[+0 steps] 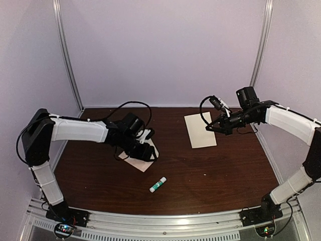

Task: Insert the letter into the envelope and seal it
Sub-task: Move the envelope to the center of the board, then pick up the envelope at the center of the board.

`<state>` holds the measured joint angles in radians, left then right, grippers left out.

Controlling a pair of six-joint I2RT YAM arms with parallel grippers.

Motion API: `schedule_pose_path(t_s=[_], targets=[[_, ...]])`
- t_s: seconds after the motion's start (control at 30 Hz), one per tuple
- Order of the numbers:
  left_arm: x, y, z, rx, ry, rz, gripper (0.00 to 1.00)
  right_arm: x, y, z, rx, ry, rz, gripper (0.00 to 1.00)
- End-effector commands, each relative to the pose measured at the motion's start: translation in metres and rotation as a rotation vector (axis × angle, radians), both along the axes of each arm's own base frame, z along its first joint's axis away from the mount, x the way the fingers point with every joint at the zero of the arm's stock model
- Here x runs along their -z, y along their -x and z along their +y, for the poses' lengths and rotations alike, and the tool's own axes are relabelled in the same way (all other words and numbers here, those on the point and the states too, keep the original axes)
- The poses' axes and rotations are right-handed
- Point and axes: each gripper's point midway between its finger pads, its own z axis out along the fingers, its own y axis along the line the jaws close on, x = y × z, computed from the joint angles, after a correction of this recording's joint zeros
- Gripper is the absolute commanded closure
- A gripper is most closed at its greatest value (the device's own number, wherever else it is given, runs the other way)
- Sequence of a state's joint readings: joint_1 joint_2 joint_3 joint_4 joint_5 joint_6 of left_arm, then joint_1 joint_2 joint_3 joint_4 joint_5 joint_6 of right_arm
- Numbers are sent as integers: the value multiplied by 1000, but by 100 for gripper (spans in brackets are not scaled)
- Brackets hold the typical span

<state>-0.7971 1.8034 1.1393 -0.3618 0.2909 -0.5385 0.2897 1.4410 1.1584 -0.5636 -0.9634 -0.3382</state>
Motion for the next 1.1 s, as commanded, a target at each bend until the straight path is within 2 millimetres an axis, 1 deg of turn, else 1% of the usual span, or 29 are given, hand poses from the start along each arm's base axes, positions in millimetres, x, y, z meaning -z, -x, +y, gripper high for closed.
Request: schedule_pose_path(t_s=[0.0, 0.07, 0.17, 0.2, 0.27, 0.33, 0.43, 0.5, 0.67, 0.73, 0.8, 0.9, 1.07], targets=[[-66, -42, 18, 118, -107, -286, 34, -12, 2, -7, 21, 11, -71, 100], [-83, -59, 29, 152, -129, -366, 32, -11, 2, -9, 26, 15, -82, 100], [-100, -71, 32, 268, -13, -431, 34, -11, 0, -10, 29, 23, -90, 100], [-105, -82, 34, 280, 3, -484, 34, -10, -1, -10, 29, 26, -92, 100], [-104, -94, 36, 321, 16, -523, 33, -7, -1, -10, 28, 35, -90, 100], [-96, -106, 38, 368, 6, -525, 34, -5, 0, -11, 26, 38, -89, 100], [-74, -111, 37, 491, -24, -515, 36, -4, 4, -11, 22, 35, -99, 100], [-61, -116, 36, 554, -46, -542, 36, -3, 5, -11, 21, 31, -100, 100], [-33, -147, 44, 569, -101, -601, 35, 1, 9, -11, 11, 24, -88, 100], [-30, -158, 44, 560, -80, -606, 35, 0, 12, -11, 8, 20, -89, 100], [-28, -160, 41, 575, -22, -599, 35, 0, 13, -12, 13, 22, -95, 100], [-17, -159, 37, 612, 6, -592, 36, 1, 12, -14, 21, 27, -103, 100], [2, -152, 28, 676, 64, -534, 41, 5, 10, -14, 26, 34, -95, 100]])
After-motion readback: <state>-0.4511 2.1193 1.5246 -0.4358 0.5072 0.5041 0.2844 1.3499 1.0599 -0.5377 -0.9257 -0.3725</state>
